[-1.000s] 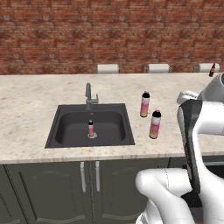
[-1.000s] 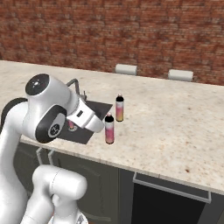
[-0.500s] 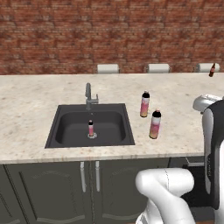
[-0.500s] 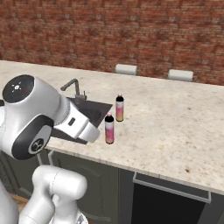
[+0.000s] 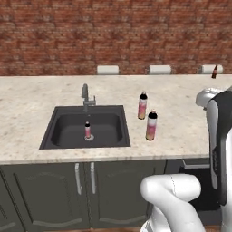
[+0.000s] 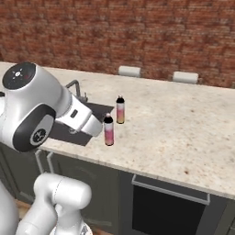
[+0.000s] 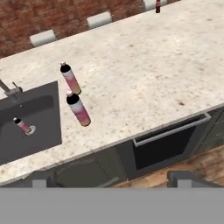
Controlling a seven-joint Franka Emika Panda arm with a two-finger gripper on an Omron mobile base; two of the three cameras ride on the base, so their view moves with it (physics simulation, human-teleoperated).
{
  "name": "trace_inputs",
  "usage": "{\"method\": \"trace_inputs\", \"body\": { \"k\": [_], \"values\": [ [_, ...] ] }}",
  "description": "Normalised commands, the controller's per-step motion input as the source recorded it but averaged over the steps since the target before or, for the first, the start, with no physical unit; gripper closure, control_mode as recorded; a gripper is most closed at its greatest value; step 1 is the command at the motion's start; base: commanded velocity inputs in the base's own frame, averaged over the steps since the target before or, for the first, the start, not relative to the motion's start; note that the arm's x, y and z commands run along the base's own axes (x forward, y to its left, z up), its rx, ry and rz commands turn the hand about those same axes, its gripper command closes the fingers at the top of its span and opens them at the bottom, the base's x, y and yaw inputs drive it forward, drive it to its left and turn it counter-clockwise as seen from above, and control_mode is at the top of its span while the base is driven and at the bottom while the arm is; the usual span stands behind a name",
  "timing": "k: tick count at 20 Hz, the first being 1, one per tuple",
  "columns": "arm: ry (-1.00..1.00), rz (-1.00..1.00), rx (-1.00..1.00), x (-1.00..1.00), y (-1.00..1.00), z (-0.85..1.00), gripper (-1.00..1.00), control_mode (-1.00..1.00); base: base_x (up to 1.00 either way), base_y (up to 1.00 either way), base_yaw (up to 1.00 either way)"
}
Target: Place the large bottle from the dining counter next to the other large bottle outside the sink, and place the small bottle from the dining counter next to the other small bottle inside the sink.
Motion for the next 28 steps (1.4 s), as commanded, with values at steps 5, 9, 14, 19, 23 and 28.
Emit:
{"method": "trace_inputs", "body": {
  "k": [5,9,14,19,23,28],
  "values": [
    [0.00,0.00,0.00,0.00,0.00,0.00,-1.00,1.00,-0.71,-0.97,0.01],
    [0.00,0.00,0.00,0.00,0.00,0.00,-1.00,1.00,-0.56,-1.00,0.01],
    [0.00,0.00,0.00,0.00,0.00,0.00,-1.00,1.00,-0.43,-1.00,0.01],
    [0.00,0.00,0.00,0.00,0.00,0.00,-1.00,1.00,-0.27,-1.00,0.01],
    [0.00,0.00,0.00,0.00,0.00,0.00,-1.00,1.00,-0.15,-1.00,0.01],
    [0.00,0.00,0.00,0.00,0.00,0.00,-1.00,1.00,-0.14,-1.00,0.01]
  ]
}}
